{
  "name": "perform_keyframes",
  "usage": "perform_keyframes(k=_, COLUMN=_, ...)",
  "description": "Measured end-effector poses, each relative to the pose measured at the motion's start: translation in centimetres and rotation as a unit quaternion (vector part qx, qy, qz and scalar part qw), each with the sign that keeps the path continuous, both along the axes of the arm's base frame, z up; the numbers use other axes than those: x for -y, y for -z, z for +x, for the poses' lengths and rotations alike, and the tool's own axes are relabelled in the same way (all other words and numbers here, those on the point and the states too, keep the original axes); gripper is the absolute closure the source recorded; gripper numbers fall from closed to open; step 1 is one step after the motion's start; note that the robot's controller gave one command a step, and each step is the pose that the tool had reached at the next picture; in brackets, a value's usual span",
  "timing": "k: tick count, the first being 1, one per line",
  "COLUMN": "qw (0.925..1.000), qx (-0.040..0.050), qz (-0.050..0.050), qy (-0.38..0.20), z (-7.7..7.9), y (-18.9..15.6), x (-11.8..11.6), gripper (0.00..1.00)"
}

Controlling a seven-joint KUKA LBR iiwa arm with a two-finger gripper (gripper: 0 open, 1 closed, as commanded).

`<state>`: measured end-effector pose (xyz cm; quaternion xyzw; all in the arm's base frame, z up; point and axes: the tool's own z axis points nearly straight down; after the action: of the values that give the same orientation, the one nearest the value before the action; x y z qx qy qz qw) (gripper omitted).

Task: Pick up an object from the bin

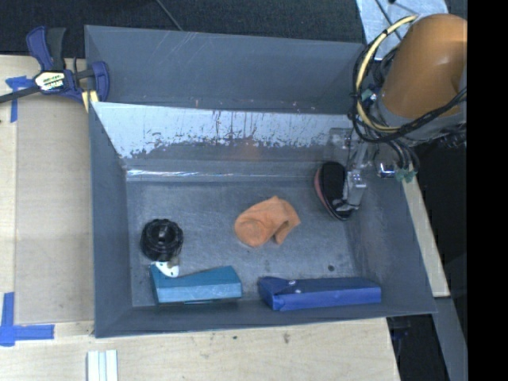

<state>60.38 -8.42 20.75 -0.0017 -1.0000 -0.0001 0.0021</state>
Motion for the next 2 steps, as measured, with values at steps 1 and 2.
perform_keyframes(k=1, qw=1.0, qx=0.0041, qz=0.0, qy=-0.001, z=0.1, y=-0.5, x=0.0, gripper=0.0)
perform_keyframes(k=2, qw=0.9995, qx=0.0065, qz=-0.001, qy=-0.032, z=1.8, y=4.0, x=-0.3, gripper=0.0)
